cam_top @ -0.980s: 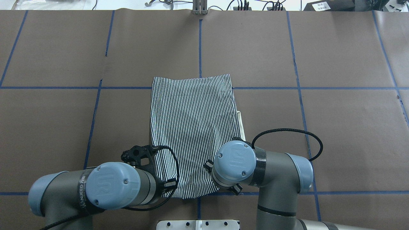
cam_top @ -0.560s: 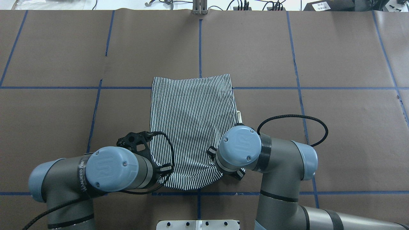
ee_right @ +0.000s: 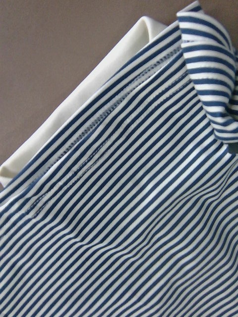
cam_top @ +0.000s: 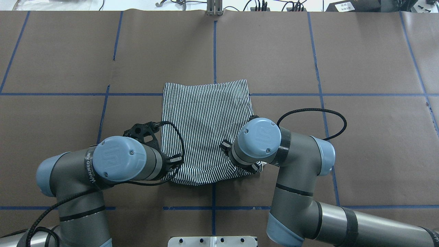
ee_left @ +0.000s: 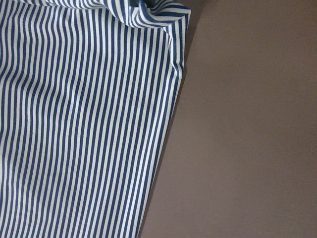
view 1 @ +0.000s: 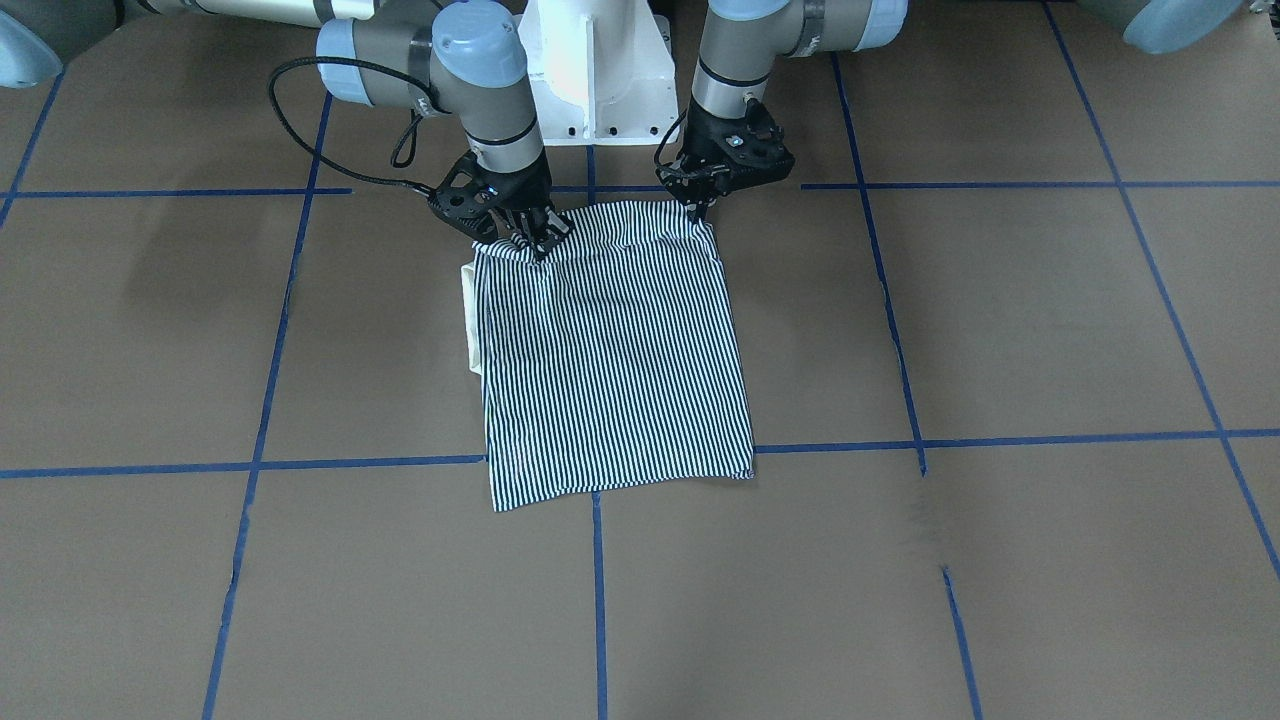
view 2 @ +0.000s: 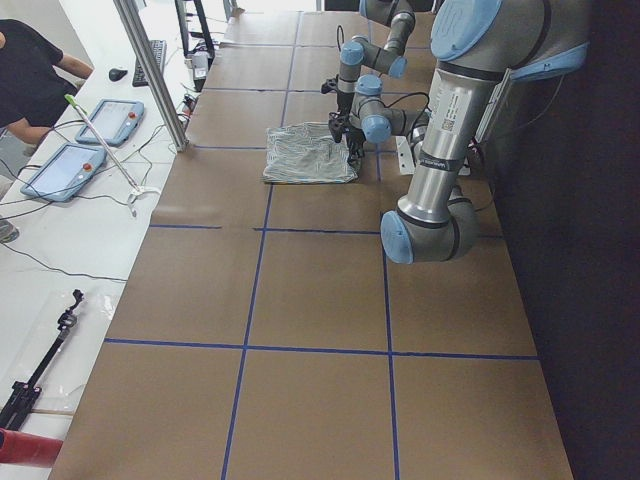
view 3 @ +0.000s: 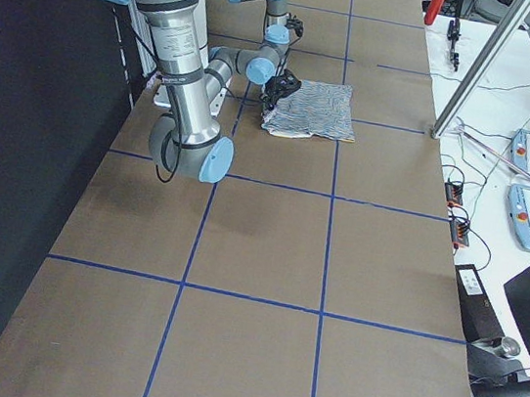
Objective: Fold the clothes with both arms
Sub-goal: 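Pull the near edge of the shirt toward the robot with both grippers, then release the shirt and raise both grippers away from it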
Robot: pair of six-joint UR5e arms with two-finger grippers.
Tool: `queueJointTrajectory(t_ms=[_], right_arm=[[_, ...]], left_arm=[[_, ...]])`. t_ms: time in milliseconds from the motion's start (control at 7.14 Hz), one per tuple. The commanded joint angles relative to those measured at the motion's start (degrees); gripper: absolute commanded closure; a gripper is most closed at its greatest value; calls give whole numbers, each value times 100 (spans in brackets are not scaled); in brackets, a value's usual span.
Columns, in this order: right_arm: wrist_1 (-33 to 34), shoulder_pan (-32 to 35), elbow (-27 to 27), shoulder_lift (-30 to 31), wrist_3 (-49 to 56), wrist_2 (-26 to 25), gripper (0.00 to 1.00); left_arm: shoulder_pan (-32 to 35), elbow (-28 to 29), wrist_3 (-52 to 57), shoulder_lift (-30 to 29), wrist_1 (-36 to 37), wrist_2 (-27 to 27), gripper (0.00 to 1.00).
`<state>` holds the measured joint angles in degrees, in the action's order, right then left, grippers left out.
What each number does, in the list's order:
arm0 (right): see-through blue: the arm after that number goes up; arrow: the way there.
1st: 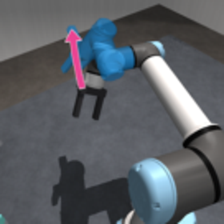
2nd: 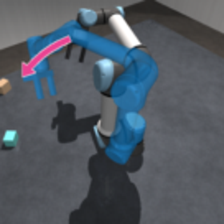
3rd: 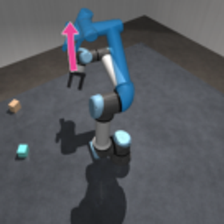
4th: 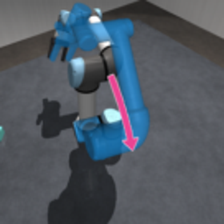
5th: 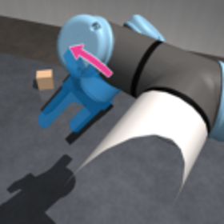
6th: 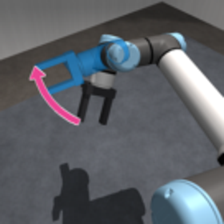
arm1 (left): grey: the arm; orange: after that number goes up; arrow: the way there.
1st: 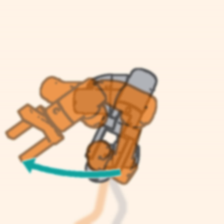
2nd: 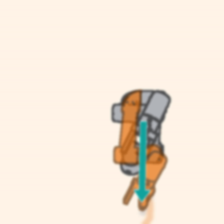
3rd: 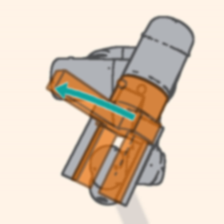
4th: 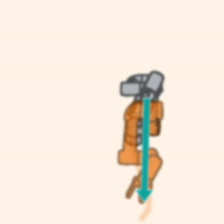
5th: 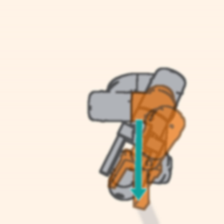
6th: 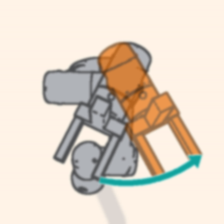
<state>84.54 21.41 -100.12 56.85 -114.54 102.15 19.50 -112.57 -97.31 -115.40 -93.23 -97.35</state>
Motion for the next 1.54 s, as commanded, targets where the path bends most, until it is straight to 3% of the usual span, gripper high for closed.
queueJointTrajectory(t_ms=[0,140,280,560,700,840,980,1400], right_arm=[[-114,187,80,-43,211,15,100],[-96,397,106,-86,561,6,100],[-96,764,594,-487,834,32,100],[-444,1328,2399,-1759,1117,42,100],[-1057,1583,3184,-2096,1127,41,98],[-1776,1812,3722,-2134,1493,-2,1],[-1836,1901,3989,-2117,2062,-11,0],[-1836,2068,4018,-2152,2207,50,0]], left_arm=[[167,42,-25,-9,-90,-12,100],[403,130,-7,-148,-99,-21,100],[823,418,63,-359,-194,-47,100],[1771,1731,674,-755,-1043,-413,100],[2151,2409,1070,-878,-1413,-442,77],[2285,3207,1579,-1019,-2113,-408,1],[2434,3398,1688,-1011,-2451,-425,0],[2445,3391,1689,-1011,-2481,-460,0]])
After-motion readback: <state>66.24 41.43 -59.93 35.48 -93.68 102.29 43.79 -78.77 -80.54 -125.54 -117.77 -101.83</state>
